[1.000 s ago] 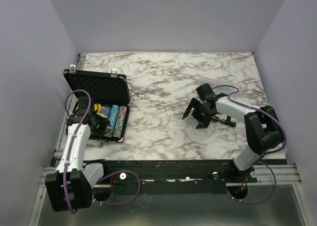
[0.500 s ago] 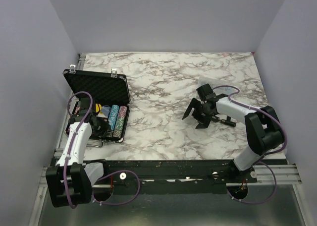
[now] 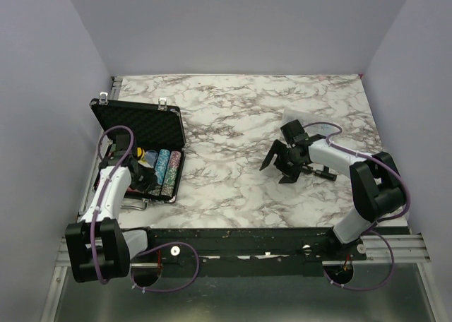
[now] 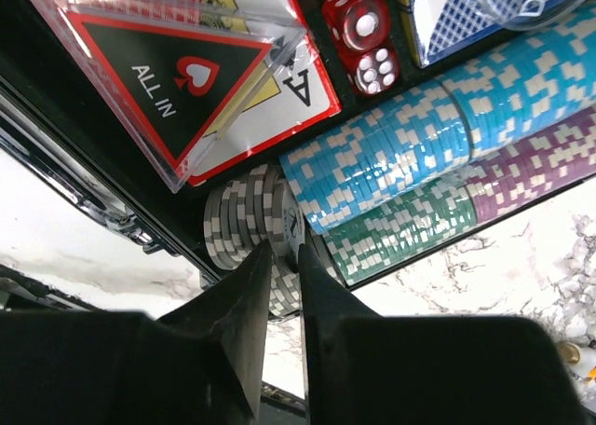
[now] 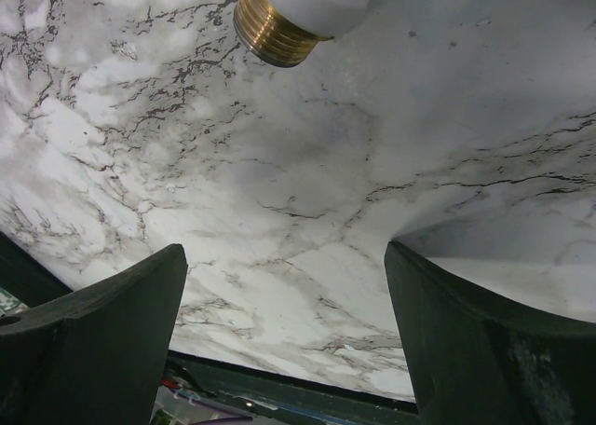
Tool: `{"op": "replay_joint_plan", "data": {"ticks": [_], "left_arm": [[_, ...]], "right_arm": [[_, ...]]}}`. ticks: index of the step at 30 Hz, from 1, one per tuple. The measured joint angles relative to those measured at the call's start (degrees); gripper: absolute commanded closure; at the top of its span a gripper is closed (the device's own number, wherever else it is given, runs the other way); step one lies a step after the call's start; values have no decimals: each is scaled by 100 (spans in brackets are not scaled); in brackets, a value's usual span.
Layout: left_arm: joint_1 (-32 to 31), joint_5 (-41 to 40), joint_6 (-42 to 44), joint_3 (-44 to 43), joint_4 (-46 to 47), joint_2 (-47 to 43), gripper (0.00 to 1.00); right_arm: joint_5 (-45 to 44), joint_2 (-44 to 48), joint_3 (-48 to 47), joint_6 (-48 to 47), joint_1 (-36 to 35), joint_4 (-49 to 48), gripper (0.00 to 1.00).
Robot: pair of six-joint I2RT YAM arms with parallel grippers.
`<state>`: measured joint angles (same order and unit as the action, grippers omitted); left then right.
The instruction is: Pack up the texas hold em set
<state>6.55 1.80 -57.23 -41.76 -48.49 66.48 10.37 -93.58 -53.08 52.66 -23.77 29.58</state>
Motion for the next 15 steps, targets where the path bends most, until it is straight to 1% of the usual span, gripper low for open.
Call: {"op": "replay_joint_plan", "data": {"ticks": [4,7,8,9,11,15], "left_arm": [[11,-66,46,0,59,-227,74],[9,-68,48,-2,66,-363,68],[11,-66,44,-2,66,-396,68],[11,-61,39,-2,68,-402,68],[9,-50,44,-2,87,-407,74],[11,-35,44,-2,190,-374,81]], "right_arm": [[26,0,2,20,0,-9,11],[63,-11,2,22,0,-22,11],[74,-17,2,22,0,-33,11],[87,-24,2,22,0,-42,11],[96,-26,2,22,0,-46,11],[105,-26,2,22,0,-50,12]]}}
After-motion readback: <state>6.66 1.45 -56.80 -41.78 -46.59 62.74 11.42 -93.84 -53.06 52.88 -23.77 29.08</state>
